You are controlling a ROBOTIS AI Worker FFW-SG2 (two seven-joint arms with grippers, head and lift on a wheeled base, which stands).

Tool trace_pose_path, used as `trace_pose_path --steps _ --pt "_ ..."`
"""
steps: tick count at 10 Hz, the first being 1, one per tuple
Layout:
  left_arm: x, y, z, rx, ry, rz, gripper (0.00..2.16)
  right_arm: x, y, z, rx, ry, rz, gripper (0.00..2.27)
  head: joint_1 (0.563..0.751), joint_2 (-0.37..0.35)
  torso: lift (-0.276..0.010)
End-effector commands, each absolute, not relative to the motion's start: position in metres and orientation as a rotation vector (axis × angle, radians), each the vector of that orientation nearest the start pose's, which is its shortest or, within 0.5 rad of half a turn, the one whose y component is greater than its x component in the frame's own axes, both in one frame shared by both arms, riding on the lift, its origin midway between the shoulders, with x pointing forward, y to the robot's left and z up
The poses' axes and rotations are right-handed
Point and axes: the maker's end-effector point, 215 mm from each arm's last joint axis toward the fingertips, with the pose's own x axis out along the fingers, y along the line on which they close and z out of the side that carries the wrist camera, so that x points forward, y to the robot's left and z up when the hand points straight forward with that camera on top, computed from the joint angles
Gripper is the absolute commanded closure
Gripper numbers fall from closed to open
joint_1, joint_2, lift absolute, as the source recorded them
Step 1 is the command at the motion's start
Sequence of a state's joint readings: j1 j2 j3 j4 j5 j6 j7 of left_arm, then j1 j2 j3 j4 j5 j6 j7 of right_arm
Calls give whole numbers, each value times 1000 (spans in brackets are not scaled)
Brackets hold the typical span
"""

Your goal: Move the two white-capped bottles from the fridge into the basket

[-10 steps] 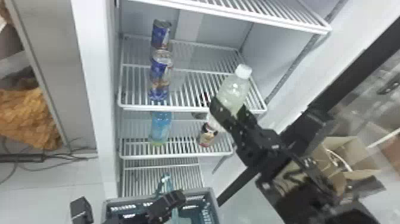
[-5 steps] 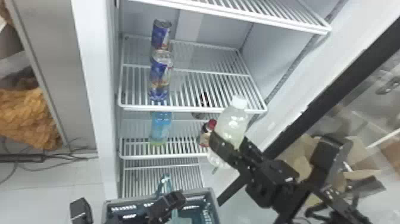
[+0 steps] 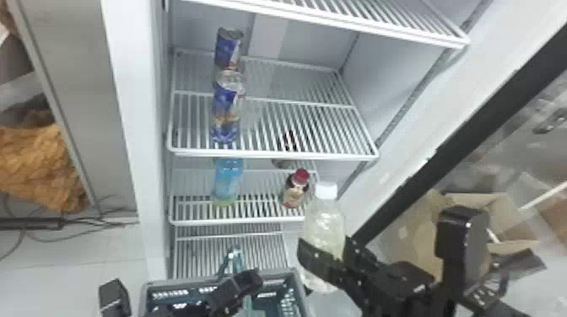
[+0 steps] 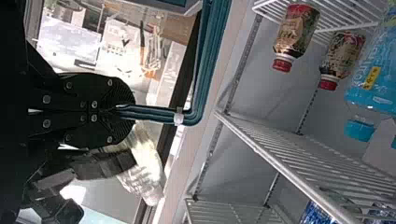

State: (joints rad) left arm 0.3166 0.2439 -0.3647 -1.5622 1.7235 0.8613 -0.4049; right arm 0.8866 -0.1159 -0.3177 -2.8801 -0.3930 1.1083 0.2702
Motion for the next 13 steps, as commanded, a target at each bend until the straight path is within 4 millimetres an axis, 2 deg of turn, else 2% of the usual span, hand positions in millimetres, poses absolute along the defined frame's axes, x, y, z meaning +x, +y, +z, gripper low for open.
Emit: trace_pose_path --steps 1,2,5,9,13 --pt "262 -67 -411 -1739 983 -914 1161 248 -210 -348 103 775 308 843 695 -350 0" --pt "262 -67 -411 -1739 983 -914 1161 235 -215 -362 98 845 297 843 695 -350 0" --pt "261 -67 -412 -1735 987 -916 1161 222 -223 -384 91 947 285 843 695 -350 0" --pt "264 -66 -411 -1740 979 -913 1161 226 -207 -409 145 993 330 843 695 -350 0" --pt "265 -66 -411 -1738 978 -912 1161 241 -204 -431 174 1003 328 843 695 -350 0"
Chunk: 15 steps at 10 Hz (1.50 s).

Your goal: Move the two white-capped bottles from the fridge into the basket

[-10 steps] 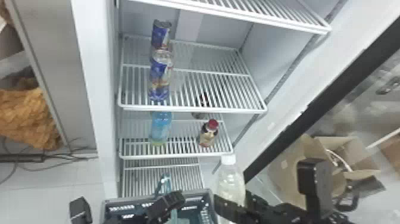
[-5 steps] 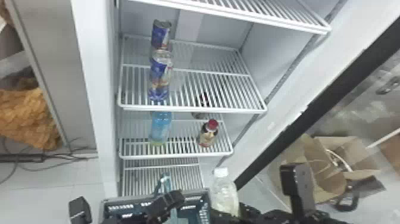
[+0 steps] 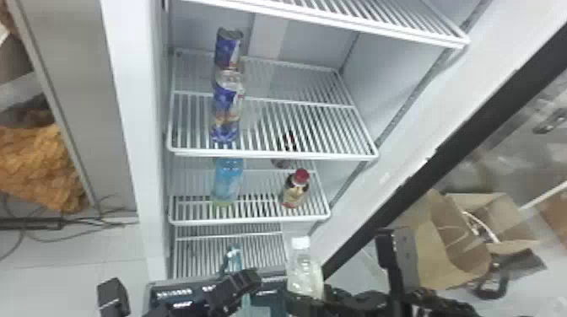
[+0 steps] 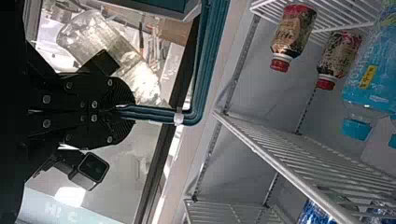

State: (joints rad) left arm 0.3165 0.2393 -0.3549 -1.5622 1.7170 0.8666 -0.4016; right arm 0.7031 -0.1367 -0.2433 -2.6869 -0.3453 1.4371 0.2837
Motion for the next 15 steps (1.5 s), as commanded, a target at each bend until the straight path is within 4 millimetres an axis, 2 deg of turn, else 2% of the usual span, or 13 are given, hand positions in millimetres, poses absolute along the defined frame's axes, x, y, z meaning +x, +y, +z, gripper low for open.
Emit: trace_pose_path --steps 1,5,8,9,10,12,14,15 --pt "265 -66 -411 -1738 978 -912 1161 240 -203 -437 185 1021 331 843 695 -350 0" --pt "264 -65 -412 -1740 978 -907 1161 237 -197 -458 206 1079 349 831 695 -350 0" --pt "264 -65 -412 -1738 979 -907 1161 235 -180 -460 228 1090 394 829 695 -350 0" --pt "265 -65 -411 -1738 976 -910 1161 235 -177 -461 239 1090 405 763 695 -350 0" --pt "265 -65 -412 -1740 976 -905 1161 232 -177 -463 244 1099 409 573 695 -350 0" --pt "263 -66 -412 -1740 979 -908 1161 231 -180 -461 232 1097 399 338 695 -350 0" --pt "264 -66 -411 -1739 980 -911 1159 237 -186 -455 213 1062 378 317 695 -350 0" --pt "263 -67 -411 -1740 982 -912 1159 250 -201 -444 177 1005 328 318 695 -350 0"
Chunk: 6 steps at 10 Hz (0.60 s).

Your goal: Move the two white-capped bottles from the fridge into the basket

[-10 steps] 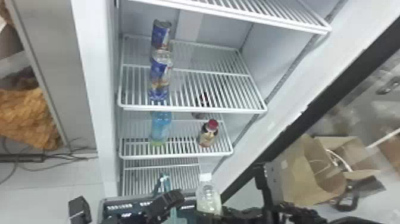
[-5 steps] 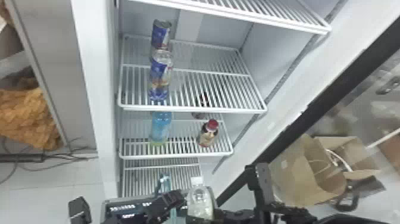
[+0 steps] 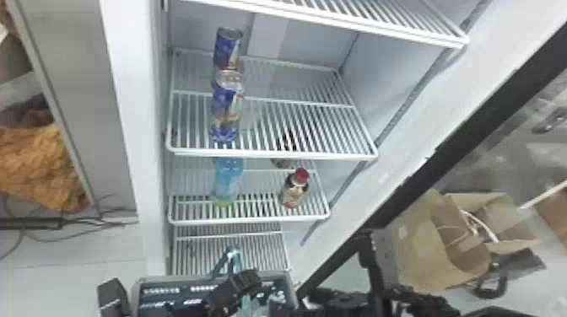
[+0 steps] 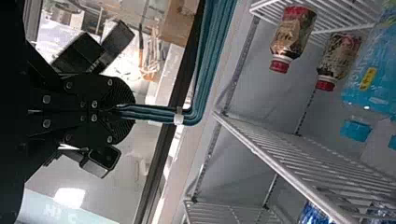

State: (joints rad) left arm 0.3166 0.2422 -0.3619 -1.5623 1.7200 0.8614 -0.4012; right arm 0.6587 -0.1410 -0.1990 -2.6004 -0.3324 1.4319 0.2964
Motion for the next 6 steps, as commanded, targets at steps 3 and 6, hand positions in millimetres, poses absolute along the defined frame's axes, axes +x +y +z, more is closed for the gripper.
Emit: trace_pose_path --steps 3,6 --pt "262 -67 -413 -1739 985 -908 1161 277 -236 -408 71 866 221 329 695 -350 0" --pt "261 -67 -412 -1740 986 -910 1161 313 -240 -353 26 613 187 328 695 -350 0"
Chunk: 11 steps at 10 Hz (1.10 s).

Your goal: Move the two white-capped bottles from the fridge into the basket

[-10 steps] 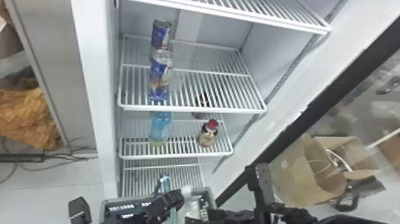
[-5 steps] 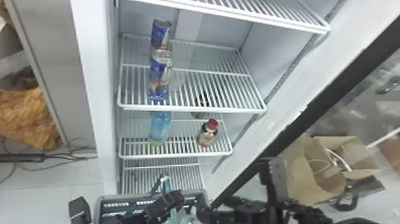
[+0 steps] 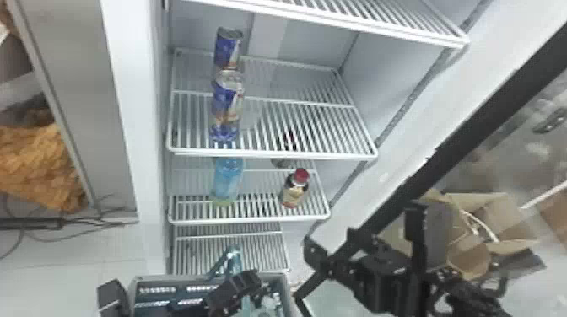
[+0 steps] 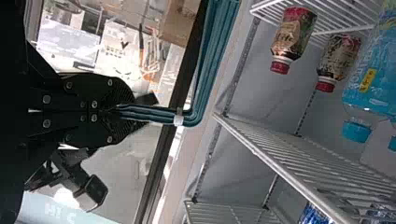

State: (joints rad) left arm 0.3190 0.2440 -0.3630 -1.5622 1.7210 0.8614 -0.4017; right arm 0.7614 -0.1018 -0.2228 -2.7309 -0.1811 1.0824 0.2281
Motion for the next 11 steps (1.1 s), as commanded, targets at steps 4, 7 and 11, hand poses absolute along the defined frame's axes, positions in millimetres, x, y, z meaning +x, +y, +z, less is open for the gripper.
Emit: trace_pose_path --steps 4,7,11 --pt "261 -67 -412 -1740 986 -910 1161 351 -243 -292 51 292 167 328 695 -350 0" --pt "261 -68 -412 -1745 986 -909 1161 366 -244 -281 77 142 161 305 695 -350 0" --pt "259 -69 -412 -1743 991 -912 1161 377 -255 -288 62 33 144 297 695 -350 0"
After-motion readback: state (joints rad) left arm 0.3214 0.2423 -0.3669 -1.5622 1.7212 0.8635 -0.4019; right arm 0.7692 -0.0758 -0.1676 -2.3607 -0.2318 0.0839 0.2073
